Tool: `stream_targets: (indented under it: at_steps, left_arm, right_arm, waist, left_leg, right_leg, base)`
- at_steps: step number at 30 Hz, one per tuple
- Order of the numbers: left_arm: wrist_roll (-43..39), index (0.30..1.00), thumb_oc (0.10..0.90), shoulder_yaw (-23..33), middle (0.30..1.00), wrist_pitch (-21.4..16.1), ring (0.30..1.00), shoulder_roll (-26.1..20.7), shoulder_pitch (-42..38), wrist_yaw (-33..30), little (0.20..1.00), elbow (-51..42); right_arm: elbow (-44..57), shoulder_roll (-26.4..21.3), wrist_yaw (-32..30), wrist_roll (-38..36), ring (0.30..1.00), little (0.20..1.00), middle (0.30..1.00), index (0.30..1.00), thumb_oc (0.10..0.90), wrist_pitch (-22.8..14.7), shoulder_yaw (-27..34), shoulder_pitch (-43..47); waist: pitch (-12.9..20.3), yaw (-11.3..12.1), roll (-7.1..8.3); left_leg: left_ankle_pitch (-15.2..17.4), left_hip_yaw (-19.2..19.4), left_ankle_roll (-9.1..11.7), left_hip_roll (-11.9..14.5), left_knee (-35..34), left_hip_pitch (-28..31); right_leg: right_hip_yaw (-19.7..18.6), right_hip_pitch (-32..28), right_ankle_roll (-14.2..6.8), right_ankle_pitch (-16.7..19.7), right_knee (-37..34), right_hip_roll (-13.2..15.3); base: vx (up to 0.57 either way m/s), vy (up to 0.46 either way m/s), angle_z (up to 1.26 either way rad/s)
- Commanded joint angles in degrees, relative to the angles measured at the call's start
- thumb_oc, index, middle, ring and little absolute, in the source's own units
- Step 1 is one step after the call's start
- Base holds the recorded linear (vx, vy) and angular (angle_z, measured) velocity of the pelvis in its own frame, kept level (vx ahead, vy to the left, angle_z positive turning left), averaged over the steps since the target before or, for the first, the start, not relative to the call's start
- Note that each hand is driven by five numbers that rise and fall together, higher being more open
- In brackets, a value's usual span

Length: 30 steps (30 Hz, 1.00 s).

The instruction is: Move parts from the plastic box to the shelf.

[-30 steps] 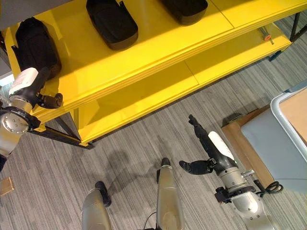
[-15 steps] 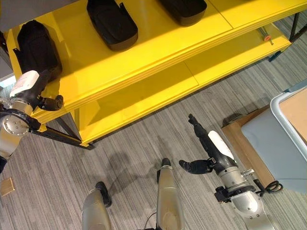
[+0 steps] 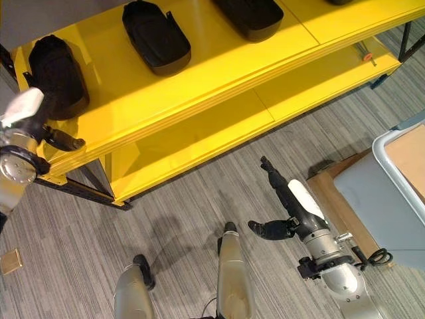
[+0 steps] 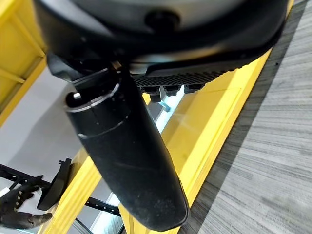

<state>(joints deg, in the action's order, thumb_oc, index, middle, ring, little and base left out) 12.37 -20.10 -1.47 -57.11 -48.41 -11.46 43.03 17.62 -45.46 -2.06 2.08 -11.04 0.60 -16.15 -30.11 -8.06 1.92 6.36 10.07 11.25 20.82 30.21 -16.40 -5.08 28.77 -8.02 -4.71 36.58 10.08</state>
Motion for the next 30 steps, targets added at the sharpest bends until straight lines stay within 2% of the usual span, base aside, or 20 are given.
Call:
stream_targets:
  at_steps: [1,7,15,17,18,20,21,23,25,26,27,28,30]
  left_arm:
    - [3.0,1.0,0.9,2.0,1.0,0.3,1.0,-3.2,-6.8,-9.8,1.0,2.2]
    - [1.3,1.0,0.9,1.6,1.0,-1.3,1.0,-3.5,-9.1,-12.5,1.0,3.0]
    - [0.9,1.0,0.9,6.3,1.0,-2.9,1.0,-4.5,-4.4,-15.8,1.0,-6.3]
    - [-0.6,1.0,0.9,10.3,1.0,-4.1,1.0,-4.6,0.5,-15.8,1.0,-11.8]
    - [-1.7,1.0,0.9,15.7,1.0,-5.4,1.0,-4.0,7.2,-15.3,1.0,-18.5]
    - [-4.4,1.0,0.9,21.1,1.0,-7.6,1.0,-2.0,14.9,-14.0,1.0,-24.6]
    - [-4.4,1.0,0.9,22.1,1.0,-7.5,1.0,-1.9,16.0,-13.9,1.0,-25.3]
    - [-8.4,1.0,0.9,27.6,1.0,-10.5,1.0,2.2,26.5,-11.2,1.0,-33.6]
    - [-12.2,1.0,0.9,29.0,1.0,-12.9,1.0,5.6,30.9,-9.8,1.0,-38.0]
    - [-12.3,1.0,0.9,29.5,1.0,-12.9,1.0,5.7,31.5,-9.7,1.0,-38.4]
    - [-19.3,1.0,0.9,28.9,1.0,-15.7,1.0,8.9,35.2,-5.2,1.0,-42.6]
    - [-23.6,1.0,0.9,28.8,1.0,-17.0,1.0,11.5,37.3,-3.6,1.0,-45.1]
    - [-28.4,1.0,0.9,27.7,1.0,-17.8,1.0,13.5,40.1,0.4,1.0,-48.8]
  right_arm:
    - [3.2,-0.5,-3.5,-0.1,1.0,1.0,1.0,1.0,0.9,-6.1,2.9,0.5]
    - [4.3,-0.9,-3.6,-0.7,1.0,1.0,1.0,1.0,0.9,-7.1,3.3,0.5]
    - [4.7,-0.7,-4.4,-0.5,1.0,1.0,1.0,1.0,0.9,-7.5,4.0,0.7]
    - [4.5,-0.1,-4.6,-0.2,1.0,1.0,1.0,1.0,0.9,-7.3,4.5,0.7]
    - [4.3,0.7,-4.5,0.0,1.0,1.0,1.0,1.0,0.9,-7.0,5.0,1.0]
    - [3.8,1.9,-4.4,0.4,1.0,1.0,1.0,1.0,0.9,-6.6,5.9,1.2]
    - [3.9,1.6,-4.4,0.4,1.0,1.0,1.0,1.0,0.9,-6.6,5.7,1.2]
    - [2.9,2.7,-3.9,0.2,1.0,1.0,1.0,1.0,0.9,-6.0,6.0,2.3]
    - [2.5,3.2,-3.5,0.1,1.0,1.0,1.0,1.0,0.9,-5.8,5.2,3.2]
    - [2.5,3.0,-3.5,0.1,1.0,1.0,1.0,1.0,0.9,-5.8,5.0,3.3]
    - [2.0,3.8,-3.1,-0.5,1.0,1.0,1.0,1.0,0.9,-5.7,4.5,4.4]
    - [2.1,4.0,-2.9,-0.8,1.0,1.0,1.0,1.0,0.9,-5.8,3.9,5.0]
    - [1.8,4.3,-2.6,-1.4,1.0,1.0,1.0,1.0,0.9,-5.8,3.1,5.8]
  waist:
    - [7.6,-0.2,0.42]
    - [8.1,-0.2,0.21]
    - [8.3,0.0,-0.2]
    - [8.5,0.4,-0.39]
    - [8.7,0.7,-0.8]
    - [9.3,1.4,-1.18]
    - [9.4,1.1,-1.3]
    - [10.7,1.6,-2.16]
    - [12.0,1.8,-2.75]
    - [12.0,1.5,-2.83]
    - [13.4,1.8,-3.32]
    - [14.1,2.0,-3.6]
    - [16.0,2.1,-3.98]
  left_leg:
    - [-11.8,-1.1,-2.3,-1.9,-7.3,-3.7]
    - [-12.0,-0.9,-2.1,-2.1,-8.2,-2.3]
    - [-12.1,-1.0,-2.0,-2.2,-9.2,-0.5]
    - [-12.1,-1.0,-2.0,-2.3,-9.7,0.2]
    - [-12.2,-1.0,-2.1,-2.4,-10.6,1.2]
    - [-12.3,-1.0,-2.1,-2.5,-11.8,2.3]
    - [-12.4,-1.0,-2.1,-2.5,-11.9,2.5]
    - [-13.0,-0.9,-2.1,-2.8,-14.2,4.5]
    - [-13.7,-0.8,-2.1,-3.0,-16.2,6.1]
    - [-13.8,-0.8,-2.1,-3.0,-16.6,6.4]
    - [-14.5,-0.6,-2.0,-3.4,-18.7,8.2]
    - [-15.2,-0.4,-2.0,-3.6,-20.1,9.3]
    - [-16.2,0.1,-2.2,-3.6,-22.4,10.7]
  right_leg:
    - [-1.2,-1.3,-1.0,7.2,-3.3,1.0]
    - [-1.1,-2.9,-1.3,7.1,-4.4,1.1]
    - [-0.8,-4.5,-1.5,6.9,-5.1,1.3]
    - [-0.6,-5.6,-1.6,6.8,-5.7,1.3]
    - [-0.5,-6.6,-1.6,6.7,-6.2,1.4]
    - [0.1,-7.9,-1.6,6.5,-7.0,1.6]
    - [0.1,-8.1,-1.6,6.5,-7.1,1.6]
    - [0.9,-10.2,-1.7,6.5,-9.2,1.6]
    - [1.6,-11.8,-1.7,6.5,-10.8,1.6]
    - [1.7,-12.1,-1.7,6.6,-11.1,1.6]
    - [2.7,-14.0,-1.8,6.1,-12.7,1.5]
    - [3.3,-14.9,-1.8,6.2,-13.6,1.5]
    - [4.0,-16.2,-1.8,6.5,-15.4,1.1]
  base:
    - [0.0,0.0,0.0]
    - [0.0,0.0,0.0]
    - [0.0,0.001,0.03]
    - [0.0,-0.001,0.03]
    - [0.0,0.0,0.0]
    - [0.02,0.007,-0.03]
    - [0.05,0.007,0.04]
    - [0.06,0.001,0.07]
    - [0.04,-0.005,0.04]
    - [0.05,-0.022,0.11]
    - [0.06,-0.023,0.13]
    - [0.06,-0.039,0.18]
    - [0.04,-0.038,0.21]
